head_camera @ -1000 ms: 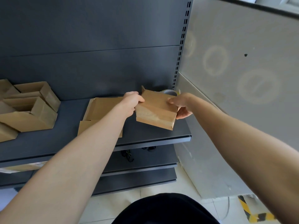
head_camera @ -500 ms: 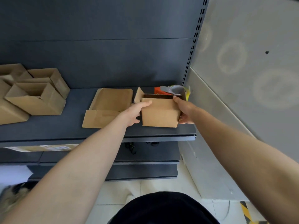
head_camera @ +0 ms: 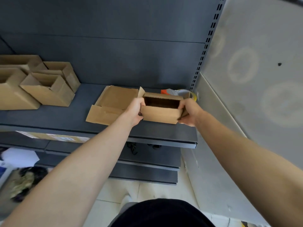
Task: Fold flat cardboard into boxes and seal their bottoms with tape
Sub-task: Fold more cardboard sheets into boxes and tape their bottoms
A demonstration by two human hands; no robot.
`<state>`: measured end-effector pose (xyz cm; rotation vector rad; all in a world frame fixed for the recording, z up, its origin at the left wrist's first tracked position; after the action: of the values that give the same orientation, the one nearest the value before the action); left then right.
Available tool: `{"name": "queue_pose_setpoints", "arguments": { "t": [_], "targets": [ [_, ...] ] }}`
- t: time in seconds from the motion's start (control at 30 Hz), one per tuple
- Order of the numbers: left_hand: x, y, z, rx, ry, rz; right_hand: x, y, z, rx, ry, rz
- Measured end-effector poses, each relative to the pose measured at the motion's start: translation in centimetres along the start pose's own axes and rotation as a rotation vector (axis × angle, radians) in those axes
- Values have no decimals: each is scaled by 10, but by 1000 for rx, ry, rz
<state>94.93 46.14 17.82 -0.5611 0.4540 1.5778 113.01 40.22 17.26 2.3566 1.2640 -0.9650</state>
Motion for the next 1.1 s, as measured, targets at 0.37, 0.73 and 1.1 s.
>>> {"name": "queue_pose_setpoints", "arguments": {
  "t": [0.37, 0.73, 1.1],
  "targets": [
    [4, 85, 73, -223, -147, 194, -16, -108, -72, -369, 276, 95],
    [82, 228, 159, -268, -232, 402, -15, -303, -60, -324, 226, -28],
    [155, 256, 181, 141, -307, 489, 37, -359, -22, -172, -1, -40]
  ]
}}
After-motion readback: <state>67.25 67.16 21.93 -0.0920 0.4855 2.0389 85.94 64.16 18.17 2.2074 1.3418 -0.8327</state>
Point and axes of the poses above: each hand's wrist, its own x-axis towards the middle knuckle, its own y-axis out of the back of the hand, z = x × y, the point moved 7 cm from there along x, towards the middle knuckle, and after that the axes turned 14 degrees about z, right-handed, at the moved point
